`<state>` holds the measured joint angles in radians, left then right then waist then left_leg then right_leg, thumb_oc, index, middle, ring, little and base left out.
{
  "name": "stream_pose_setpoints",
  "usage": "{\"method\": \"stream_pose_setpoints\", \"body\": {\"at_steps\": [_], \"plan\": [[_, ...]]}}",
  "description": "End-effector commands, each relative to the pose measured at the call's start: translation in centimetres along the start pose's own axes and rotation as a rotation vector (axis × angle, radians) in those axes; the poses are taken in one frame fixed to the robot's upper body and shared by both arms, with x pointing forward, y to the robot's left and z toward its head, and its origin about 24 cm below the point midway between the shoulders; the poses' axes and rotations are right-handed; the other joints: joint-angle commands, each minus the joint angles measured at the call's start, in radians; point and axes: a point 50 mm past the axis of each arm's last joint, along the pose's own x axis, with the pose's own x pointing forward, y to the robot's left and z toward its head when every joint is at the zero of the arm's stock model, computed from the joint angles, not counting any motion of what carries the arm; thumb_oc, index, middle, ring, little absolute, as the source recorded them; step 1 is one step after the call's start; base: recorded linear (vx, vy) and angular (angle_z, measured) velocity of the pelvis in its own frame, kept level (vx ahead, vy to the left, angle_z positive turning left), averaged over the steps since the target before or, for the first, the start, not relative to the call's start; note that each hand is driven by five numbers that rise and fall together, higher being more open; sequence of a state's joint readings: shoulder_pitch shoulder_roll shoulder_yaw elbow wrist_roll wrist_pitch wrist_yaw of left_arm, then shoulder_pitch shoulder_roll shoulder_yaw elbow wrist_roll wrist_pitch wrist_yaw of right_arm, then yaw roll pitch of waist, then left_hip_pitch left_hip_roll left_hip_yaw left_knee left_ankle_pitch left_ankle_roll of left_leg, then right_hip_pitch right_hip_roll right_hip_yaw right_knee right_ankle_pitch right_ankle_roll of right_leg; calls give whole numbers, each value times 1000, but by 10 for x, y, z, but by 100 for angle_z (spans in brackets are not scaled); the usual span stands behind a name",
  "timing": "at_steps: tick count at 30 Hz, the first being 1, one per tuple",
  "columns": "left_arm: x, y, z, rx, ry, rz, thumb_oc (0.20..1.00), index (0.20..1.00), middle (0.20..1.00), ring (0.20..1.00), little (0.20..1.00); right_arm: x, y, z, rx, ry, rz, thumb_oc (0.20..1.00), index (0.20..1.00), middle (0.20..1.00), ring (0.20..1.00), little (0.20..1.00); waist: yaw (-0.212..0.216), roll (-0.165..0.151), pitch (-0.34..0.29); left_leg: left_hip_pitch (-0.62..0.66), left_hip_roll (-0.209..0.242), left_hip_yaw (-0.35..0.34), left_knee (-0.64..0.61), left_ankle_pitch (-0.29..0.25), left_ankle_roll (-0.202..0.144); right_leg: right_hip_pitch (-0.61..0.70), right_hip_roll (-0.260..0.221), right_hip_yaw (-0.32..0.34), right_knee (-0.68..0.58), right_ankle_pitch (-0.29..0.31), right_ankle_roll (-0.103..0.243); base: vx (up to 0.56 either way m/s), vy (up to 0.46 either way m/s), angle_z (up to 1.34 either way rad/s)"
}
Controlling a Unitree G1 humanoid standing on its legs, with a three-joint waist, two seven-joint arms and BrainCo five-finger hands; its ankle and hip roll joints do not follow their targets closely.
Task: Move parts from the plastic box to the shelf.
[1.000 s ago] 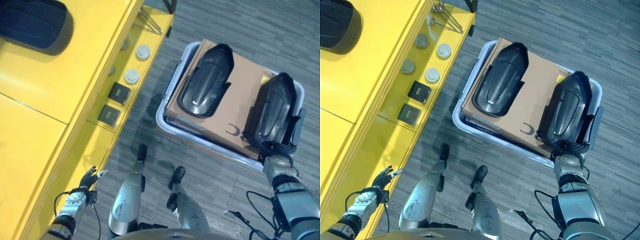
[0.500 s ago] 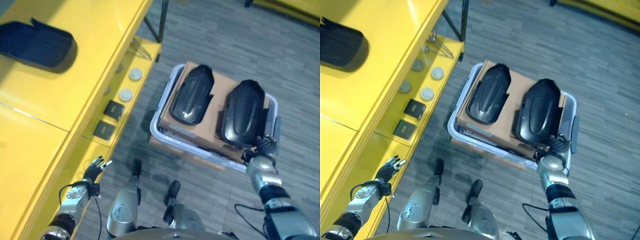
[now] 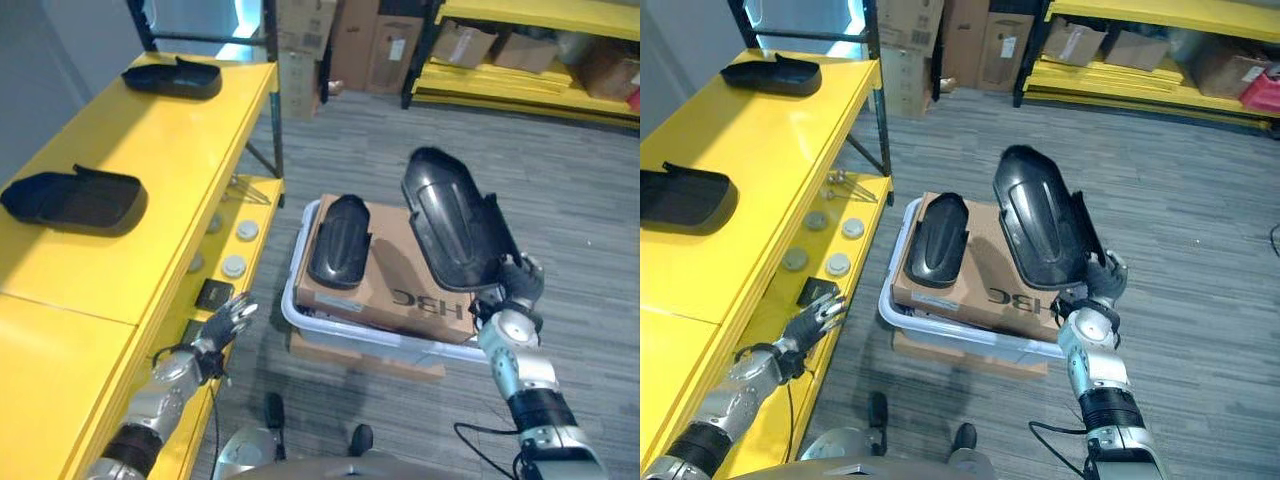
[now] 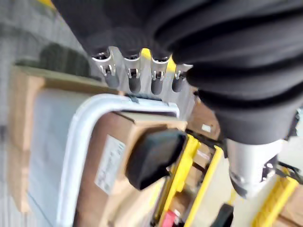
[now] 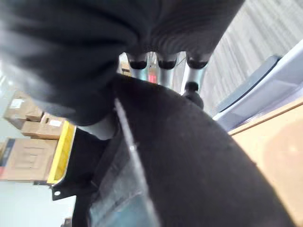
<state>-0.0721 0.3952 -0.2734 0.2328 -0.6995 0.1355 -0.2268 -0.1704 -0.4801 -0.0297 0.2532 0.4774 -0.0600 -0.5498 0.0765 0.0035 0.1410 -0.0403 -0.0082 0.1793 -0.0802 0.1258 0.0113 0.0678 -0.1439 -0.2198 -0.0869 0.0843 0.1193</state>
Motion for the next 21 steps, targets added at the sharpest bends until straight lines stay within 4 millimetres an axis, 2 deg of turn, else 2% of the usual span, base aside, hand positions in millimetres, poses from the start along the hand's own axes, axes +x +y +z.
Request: {"method": "stream_pose_setpoints", "body": {"at_steps": [1,4,8,11,13,14,16,21], "plan": [[26,-30,26,-141,-67,-126,1000,1000,1000,1000,1000,3,27,32,-17,-156,164,200,200,200,200,200,19,-4,-78,49,53,10,94,-170,-24,-39,1,-13,4,-28,32,7,30,-20],[36,-46,37,-196,-84,-177,1000,1000,1000,1000,1000,-2,45,31,-33,-156,234,200,200,200,200,200,12,-3,-89,60,53,15,89,-170,-23,-31,0,-11,0,-29,33,4,15,-6],[55,-82,51,-274,-79,-274,1000,1000,1000,1000,1000,-10,80,28,-55,-129,351,200,200,200,200,200,-1,-2,-108,75,51,23,78,-168,-24,-27,0,-2,0,-31,33,0,0,0],[66,-104,57,-266,-49,-308,1000,1000,1000,1000,1000,-16,101,27,-54,-113,405,200,200,200,200,200,-8,-1,-120,82,50,28,73,-168,-24,-27,-1,0,0,-33,36,0,0,0],[69,-109,58,-261,-35,-302,1000,1000,1000,1000,1000,-17,106,26,-52,-110,415,200,200,200,200,200,-11,0,-123,83,50,30,72,-168,-24,-26,-1,0,0,-33,37,12,-3,-3],[77,-120,58,-222,-9,-290,1000,1000,1000,1000,1000,-22,118,25,-50,-102,439,200,200,200,200,200,-16,1,-132,90,48,33,69,-169,-24,-24,1,2,0,-36,38,27,-11,-3],[80,-124,54,-191,30,-268,1000,1000,1000,1000,1000,-24,124,23,-47,-95,447,200,200,200,200,200,-22,2,-136,93,48,37,67,-171,-24,-25,1,3,0,-37,39,18,-12,-5],[86,-118,45,-118,62,-167,1000,1000,1000,1000,1000,-25,126,22,-41,-84,432,200,200,200,200,200,-28,5,-142,100,45,42,61,-175,-23,-27,2,5,0,-38,43,4,-11,-6]]}}
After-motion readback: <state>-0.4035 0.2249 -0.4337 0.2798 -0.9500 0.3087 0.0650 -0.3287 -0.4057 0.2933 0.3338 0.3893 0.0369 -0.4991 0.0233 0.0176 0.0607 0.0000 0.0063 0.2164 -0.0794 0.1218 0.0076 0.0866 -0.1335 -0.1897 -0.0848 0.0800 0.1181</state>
